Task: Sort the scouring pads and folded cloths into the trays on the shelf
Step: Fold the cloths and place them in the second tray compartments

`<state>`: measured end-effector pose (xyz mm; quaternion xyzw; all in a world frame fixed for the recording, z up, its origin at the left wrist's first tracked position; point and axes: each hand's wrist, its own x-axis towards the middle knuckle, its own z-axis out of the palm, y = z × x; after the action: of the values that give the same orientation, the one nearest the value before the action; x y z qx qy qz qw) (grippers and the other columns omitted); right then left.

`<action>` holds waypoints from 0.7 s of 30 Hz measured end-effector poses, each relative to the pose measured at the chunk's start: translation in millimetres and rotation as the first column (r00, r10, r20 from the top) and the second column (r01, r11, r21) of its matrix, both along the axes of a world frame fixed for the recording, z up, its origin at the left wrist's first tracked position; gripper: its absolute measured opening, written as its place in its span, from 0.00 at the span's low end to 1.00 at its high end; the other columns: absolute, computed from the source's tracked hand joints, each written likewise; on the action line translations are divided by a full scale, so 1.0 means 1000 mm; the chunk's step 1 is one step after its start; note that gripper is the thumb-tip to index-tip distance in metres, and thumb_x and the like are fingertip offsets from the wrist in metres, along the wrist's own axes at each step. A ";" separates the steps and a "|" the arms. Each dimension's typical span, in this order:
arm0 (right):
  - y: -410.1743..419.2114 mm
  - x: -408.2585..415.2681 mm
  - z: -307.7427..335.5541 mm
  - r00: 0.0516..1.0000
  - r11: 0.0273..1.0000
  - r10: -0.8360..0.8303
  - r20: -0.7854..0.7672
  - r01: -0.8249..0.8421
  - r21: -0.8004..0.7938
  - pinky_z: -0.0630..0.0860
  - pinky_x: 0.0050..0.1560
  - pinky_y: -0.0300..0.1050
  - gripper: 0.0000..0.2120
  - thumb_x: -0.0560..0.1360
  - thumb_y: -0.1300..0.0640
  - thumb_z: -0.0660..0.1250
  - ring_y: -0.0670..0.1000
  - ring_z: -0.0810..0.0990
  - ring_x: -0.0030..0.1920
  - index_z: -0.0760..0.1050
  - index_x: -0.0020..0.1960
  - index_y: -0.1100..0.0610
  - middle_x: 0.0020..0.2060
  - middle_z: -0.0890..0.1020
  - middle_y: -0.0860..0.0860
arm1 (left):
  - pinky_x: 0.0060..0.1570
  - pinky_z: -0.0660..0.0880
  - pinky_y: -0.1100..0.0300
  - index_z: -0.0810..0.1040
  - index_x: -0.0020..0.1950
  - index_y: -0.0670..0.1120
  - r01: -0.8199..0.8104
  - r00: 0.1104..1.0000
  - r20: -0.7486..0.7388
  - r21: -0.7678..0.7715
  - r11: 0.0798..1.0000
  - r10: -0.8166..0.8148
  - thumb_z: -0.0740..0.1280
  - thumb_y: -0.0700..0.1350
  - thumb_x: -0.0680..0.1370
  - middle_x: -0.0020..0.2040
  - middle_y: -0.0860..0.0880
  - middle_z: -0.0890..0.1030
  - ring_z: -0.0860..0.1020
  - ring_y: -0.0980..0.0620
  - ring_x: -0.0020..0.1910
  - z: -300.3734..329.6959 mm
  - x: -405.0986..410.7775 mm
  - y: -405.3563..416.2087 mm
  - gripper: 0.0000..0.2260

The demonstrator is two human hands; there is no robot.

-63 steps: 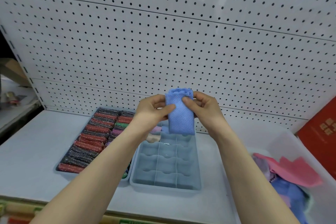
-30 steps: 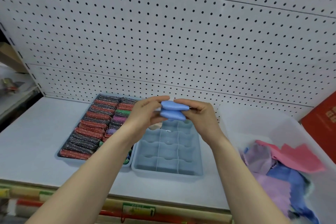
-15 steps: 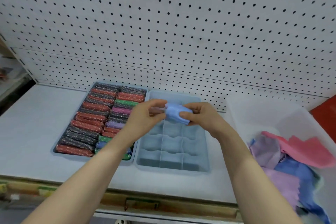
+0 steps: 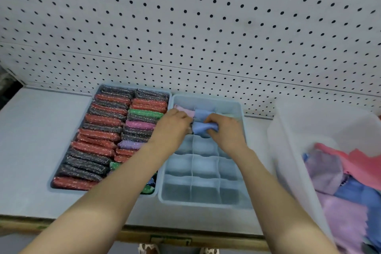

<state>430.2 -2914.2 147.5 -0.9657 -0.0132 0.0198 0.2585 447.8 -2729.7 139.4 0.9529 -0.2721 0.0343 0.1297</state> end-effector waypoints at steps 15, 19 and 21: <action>0.008 0.012 -0.006 0.995 0.925 0.073 -0.073 -0.095 -0.369 0.62 0.39 0.43 0.05 0.72 0.59 0.66 0.60 0.78 0.48 0.80 0.46 0.52 0.40 0.73 0.55 | 0.43 0.78 0.52 0.83 0.38 0.44 -0.015 0.998 0.062 0.092 0.996 0.009 0.78 0.35 0.59 0.34 0.46 0.81 0.77 0.42 0.38 -0.012 0.005 -0.002 0.11; 0.007 0.009 0.002 0.991 0.933 0.068 -0.116 -0.104 -0.344 0.68 0.43 0.45 0.07 0.74 0.57 0.66 0.59 0.77 0.52 0.79 0.52 0.52 0.48 0.78 0.57 | 0.42 0.77 0.55 0.83 0.36 0.44 -0.010 0.998 0.059 0.078 0.997 0.006 0.77 0.36 0.59 0.33 0.45 0.81 0.78 0.41 0.37 -0.010 0.005 0.001 0.09; -0.003 0.000 0.020 0.992 0.958 0.074 -0.104 -0.100 -0.269 0.73 0.49 0.47 0.11 0.75 0.55 0.67 0.58 0.77 0.56 0.80 0.57 0.52 0.52 0.81 0.56 | 0.38 0.75 0.55 0.82 0.34 0.43 -0.016 1.000 0.023 0.030 0.999 0.016 0.74 0.37 0.64 0.32 0.44 0.80 0.77 0.41 0.36 0.000 0.002 -0.001 0.03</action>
<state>429.8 -2917.7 167.2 -0.9887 -0.0408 0.0777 0.1219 449.9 -2730.9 139.9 0.9564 -0.2664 0.0422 0.1121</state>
